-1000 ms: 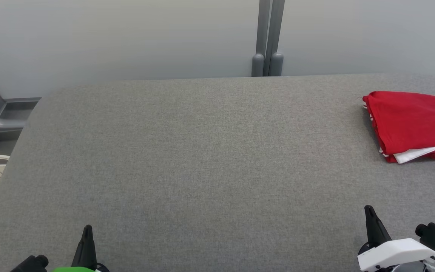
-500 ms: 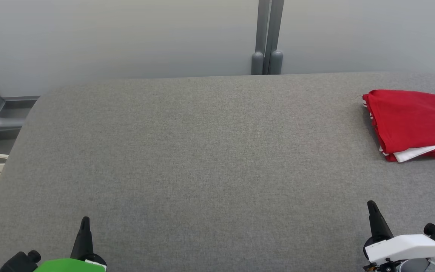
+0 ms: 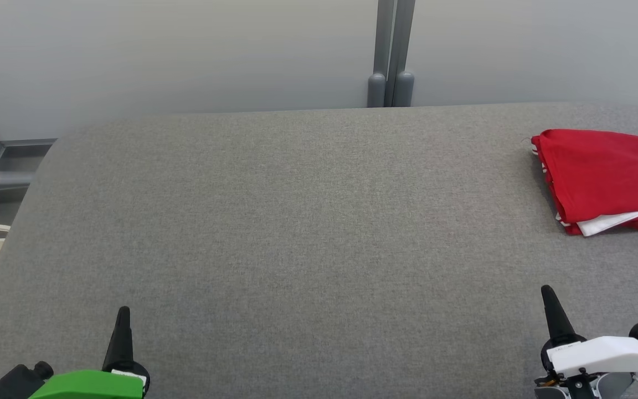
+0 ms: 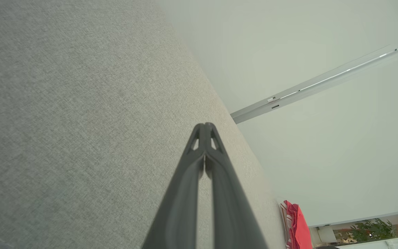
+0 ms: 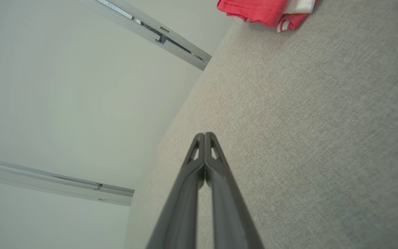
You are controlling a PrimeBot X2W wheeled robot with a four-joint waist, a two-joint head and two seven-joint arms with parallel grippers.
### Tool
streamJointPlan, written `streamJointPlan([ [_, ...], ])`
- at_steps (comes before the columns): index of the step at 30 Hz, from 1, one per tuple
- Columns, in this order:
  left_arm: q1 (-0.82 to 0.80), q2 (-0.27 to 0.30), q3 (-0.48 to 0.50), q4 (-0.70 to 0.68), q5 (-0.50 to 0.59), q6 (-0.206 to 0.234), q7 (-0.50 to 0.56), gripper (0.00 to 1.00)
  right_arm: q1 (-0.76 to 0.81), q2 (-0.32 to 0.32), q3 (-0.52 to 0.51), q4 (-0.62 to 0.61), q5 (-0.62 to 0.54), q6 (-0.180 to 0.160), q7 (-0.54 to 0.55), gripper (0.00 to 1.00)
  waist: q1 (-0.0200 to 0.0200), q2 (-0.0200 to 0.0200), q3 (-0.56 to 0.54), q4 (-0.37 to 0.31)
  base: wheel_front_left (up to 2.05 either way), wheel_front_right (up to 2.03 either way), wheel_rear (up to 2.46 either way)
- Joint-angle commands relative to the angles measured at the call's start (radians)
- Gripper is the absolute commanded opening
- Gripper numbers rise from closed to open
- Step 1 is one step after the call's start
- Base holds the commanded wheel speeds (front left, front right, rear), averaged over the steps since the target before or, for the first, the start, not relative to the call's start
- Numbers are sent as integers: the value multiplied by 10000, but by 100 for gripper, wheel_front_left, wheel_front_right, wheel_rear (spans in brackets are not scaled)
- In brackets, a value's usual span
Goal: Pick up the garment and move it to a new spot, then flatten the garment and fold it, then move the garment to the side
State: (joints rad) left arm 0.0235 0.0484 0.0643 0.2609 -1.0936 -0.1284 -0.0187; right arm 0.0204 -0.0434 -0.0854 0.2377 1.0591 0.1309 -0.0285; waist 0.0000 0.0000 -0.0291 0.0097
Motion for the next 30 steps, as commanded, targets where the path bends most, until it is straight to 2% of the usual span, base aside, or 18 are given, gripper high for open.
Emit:
streamJointPlan([
  [1,-302,37,58,-150,-332,-1,65,0,-179,-60,-45,-174,326,0,55,0,0,0,6,-2,0,0,0],
  [30,-616,36,187,-464,-2866,0,782,0,-274,-78,-221,-593,3078,1,721,0,0,0,133,-45,0,0,0],
])
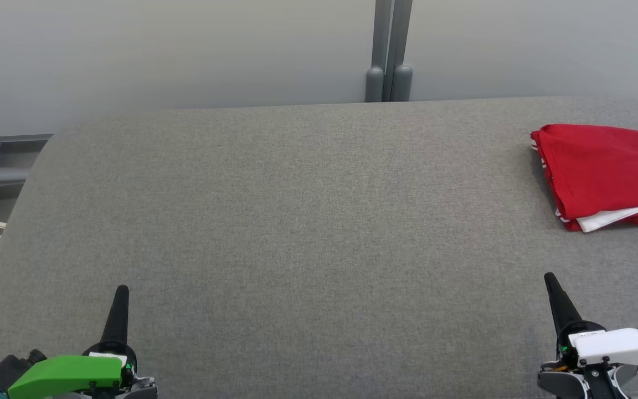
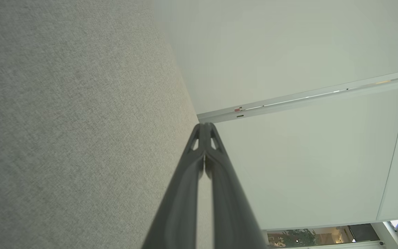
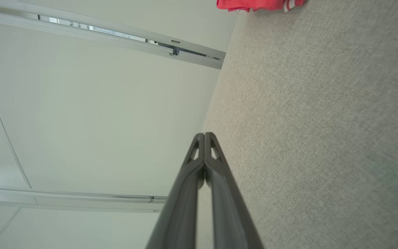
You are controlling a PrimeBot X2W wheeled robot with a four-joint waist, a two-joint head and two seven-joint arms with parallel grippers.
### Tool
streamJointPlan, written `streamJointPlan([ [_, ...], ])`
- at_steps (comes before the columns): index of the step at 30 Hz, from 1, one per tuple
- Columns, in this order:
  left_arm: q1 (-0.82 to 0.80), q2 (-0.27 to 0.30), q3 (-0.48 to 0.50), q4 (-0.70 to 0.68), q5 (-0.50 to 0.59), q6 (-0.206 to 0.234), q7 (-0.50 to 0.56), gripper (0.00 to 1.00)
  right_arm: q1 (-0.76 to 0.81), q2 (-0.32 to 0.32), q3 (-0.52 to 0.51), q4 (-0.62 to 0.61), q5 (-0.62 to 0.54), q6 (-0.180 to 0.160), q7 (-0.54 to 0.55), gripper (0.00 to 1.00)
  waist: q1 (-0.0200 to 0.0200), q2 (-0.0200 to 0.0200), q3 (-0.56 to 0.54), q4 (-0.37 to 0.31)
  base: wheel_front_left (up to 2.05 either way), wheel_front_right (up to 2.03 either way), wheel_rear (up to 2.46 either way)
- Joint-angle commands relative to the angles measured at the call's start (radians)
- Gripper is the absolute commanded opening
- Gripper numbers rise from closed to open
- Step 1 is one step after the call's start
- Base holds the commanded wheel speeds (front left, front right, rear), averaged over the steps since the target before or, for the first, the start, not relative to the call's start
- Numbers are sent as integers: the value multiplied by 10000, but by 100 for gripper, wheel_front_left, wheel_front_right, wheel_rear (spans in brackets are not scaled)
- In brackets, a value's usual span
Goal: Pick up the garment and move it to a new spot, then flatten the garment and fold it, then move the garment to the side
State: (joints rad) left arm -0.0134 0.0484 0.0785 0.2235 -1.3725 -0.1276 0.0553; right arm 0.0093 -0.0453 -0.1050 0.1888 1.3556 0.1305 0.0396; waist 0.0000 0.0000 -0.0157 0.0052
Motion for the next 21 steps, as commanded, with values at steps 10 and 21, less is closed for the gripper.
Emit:
streamJointPlan([
  [10,-323,35,83,-184,-869,-8,256,0,-180,-64,-82,-229,956,5,244,0,0,0,44,-15,0,0,0],
  [21,-432,34,124,-279,-1751,-7,484,0,-191,-66,-141,-364,1869,4,474,0,0,0,98,-33,0,0,0],
])
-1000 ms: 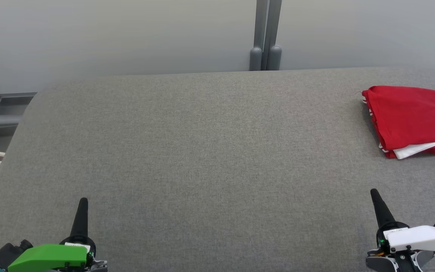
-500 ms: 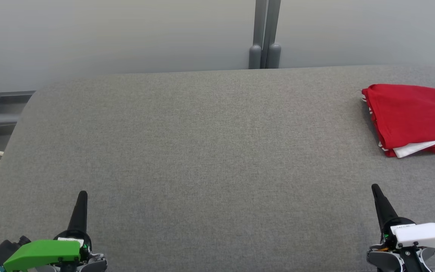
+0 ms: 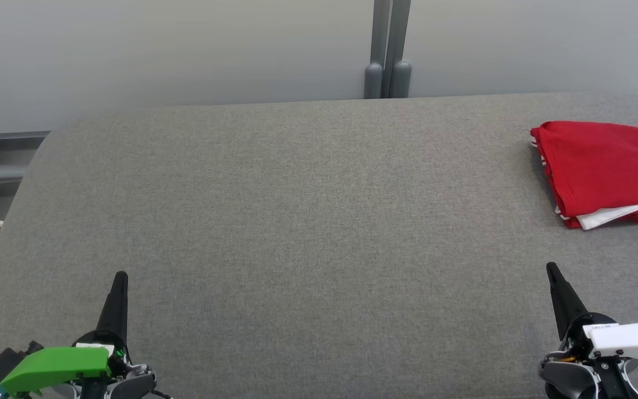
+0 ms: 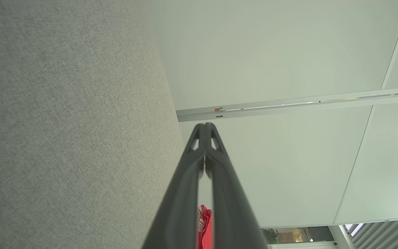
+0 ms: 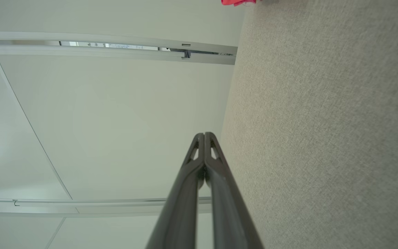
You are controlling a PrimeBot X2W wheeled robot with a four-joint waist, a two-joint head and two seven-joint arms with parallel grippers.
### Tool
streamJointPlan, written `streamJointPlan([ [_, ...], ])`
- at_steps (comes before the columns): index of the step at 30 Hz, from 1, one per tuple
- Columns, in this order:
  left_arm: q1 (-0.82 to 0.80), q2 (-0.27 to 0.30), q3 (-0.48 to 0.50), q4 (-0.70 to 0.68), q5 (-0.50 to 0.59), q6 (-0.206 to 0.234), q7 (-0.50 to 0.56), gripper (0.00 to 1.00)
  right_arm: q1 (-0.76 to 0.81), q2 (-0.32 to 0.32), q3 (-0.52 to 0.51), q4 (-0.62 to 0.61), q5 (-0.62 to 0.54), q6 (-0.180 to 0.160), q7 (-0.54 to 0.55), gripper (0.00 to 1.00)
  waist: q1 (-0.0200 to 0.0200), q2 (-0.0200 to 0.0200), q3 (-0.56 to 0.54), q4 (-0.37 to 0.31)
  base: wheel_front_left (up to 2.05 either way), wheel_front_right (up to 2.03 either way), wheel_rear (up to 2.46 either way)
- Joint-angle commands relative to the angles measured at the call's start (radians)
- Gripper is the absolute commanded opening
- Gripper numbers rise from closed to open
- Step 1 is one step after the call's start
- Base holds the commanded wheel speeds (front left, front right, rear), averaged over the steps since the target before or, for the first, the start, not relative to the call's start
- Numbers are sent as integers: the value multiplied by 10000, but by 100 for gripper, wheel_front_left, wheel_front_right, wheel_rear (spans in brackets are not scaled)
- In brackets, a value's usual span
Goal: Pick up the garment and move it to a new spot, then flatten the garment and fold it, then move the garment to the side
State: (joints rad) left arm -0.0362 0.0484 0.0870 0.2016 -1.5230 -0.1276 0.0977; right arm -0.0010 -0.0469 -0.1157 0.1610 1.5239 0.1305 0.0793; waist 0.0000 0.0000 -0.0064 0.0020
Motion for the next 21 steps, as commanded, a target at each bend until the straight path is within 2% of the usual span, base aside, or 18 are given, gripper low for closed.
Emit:
streamJointPlan([
  [1,-213,34,44,-71,-312,-7,76,0,-92,-52,-39,-100,265,4,80,0,0,0,9,-3,0,0,0],
  [11,-273,34,76,-155,-944,-7,264,0,-107,-55,-84,-205,972,4,264,0,0,0,54,-18,0,0,0],
  [21,-269,34,80,-156,-981,-7,289,0,-109,-53,-88,-206,1012,4,261,0,0,0,61,-21,0,0,0],
])
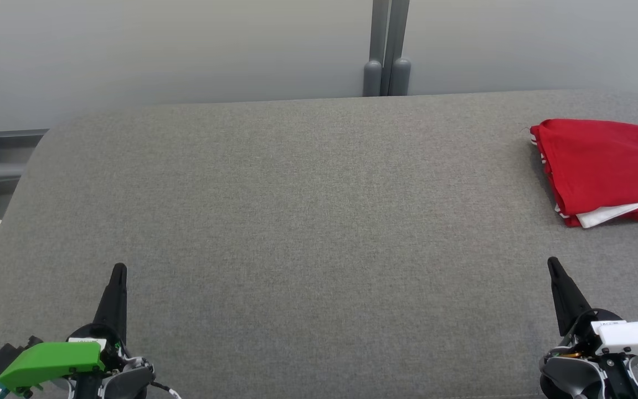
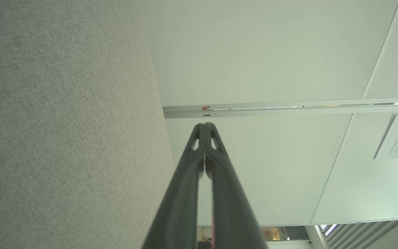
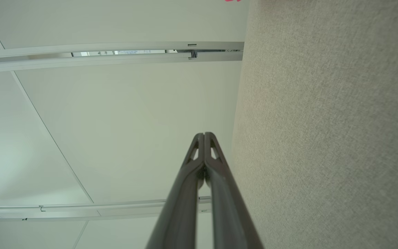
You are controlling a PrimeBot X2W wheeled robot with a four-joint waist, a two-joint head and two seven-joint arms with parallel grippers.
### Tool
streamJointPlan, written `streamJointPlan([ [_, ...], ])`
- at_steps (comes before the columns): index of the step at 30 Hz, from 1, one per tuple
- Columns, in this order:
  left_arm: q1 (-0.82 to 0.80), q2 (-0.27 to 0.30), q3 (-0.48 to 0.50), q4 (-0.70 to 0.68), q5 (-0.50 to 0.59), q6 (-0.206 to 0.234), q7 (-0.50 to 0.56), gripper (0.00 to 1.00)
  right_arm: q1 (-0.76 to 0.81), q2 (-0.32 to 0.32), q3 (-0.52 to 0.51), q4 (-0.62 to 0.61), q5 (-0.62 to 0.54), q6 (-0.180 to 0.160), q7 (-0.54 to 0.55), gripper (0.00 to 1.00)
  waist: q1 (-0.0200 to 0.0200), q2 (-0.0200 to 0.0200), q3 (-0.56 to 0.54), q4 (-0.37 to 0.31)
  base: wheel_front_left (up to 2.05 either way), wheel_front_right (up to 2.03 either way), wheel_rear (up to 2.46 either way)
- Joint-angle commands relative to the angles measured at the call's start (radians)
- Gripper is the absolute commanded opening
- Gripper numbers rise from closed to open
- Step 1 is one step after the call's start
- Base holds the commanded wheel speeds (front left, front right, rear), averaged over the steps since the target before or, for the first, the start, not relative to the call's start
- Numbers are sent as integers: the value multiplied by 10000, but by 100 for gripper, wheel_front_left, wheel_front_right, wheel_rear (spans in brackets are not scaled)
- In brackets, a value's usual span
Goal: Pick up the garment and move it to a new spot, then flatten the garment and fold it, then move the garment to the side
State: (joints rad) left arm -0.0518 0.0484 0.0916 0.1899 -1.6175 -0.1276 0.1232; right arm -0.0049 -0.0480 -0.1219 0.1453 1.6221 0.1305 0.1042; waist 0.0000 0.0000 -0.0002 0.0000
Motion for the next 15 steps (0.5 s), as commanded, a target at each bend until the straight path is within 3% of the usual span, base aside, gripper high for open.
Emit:
streamJointPlan([
  [1,-112,34,34,-39,-36,-7,34,0,-69,-42,-27,-49,30,4,11,0,0,0,-1,0,0,0,0],
  [15,-113,34,33,-39,-34,-7,34,0,-69,-42,-27,-47,28,4,11,0,0,0,-1,0,0,0,0],
])
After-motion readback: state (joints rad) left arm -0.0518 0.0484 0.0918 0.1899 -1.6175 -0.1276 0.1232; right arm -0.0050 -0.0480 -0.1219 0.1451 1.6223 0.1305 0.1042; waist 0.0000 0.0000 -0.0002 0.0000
